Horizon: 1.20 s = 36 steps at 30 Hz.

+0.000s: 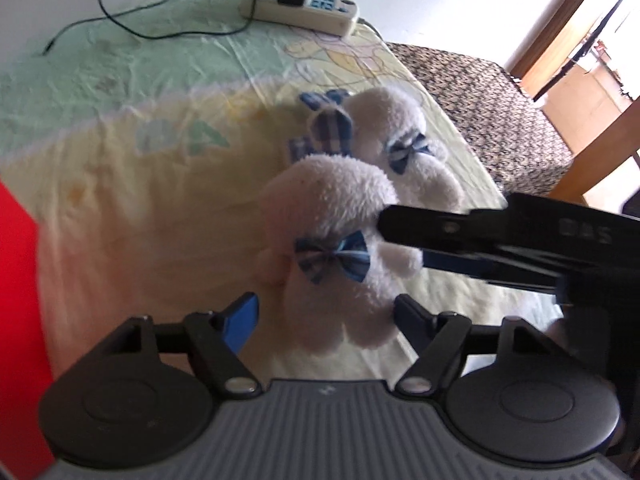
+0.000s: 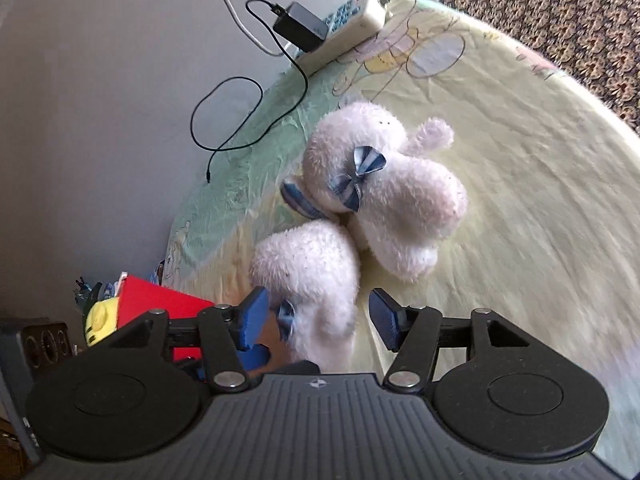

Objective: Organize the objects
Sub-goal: 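Grasp the white bunny plush's ear with the right tool and lift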

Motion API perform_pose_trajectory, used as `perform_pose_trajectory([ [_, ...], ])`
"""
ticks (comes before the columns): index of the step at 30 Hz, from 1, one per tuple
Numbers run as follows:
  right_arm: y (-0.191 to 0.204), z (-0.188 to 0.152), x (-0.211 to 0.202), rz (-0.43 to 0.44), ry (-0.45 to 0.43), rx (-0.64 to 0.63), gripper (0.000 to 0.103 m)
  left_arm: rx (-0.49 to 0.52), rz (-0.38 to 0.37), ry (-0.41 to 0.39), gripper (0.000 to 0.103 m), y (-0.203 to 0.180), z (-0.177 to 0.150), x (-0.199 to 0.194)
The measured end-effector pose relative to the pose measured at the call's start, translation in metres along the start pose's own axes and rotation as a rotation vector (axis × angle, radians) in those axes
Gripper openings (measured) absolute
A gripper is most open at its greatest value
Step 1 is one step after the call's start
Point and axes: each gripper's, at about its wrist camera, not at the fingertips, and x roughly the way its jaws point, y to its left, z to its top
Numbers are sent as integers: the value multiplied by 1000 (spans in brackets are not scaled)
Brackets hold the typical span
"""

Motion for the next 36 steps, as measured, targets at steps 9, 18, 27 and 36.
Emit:
perform_pose_trajectory([
  [9,1,3,23,57,69,-14,53,-21,-42,44,71,1,7,22],
  [18,9,-3,12,68,92,-51,42,-1,-18,40,67,-5,1,11],
  [27,31,-29,-10,82,102,-173,39,45,-15,5,67,-18,-29,-22],
  [36,45,-66,-22,103,158,-270,38,32,-21,0,67,-14,-75,-49],
])
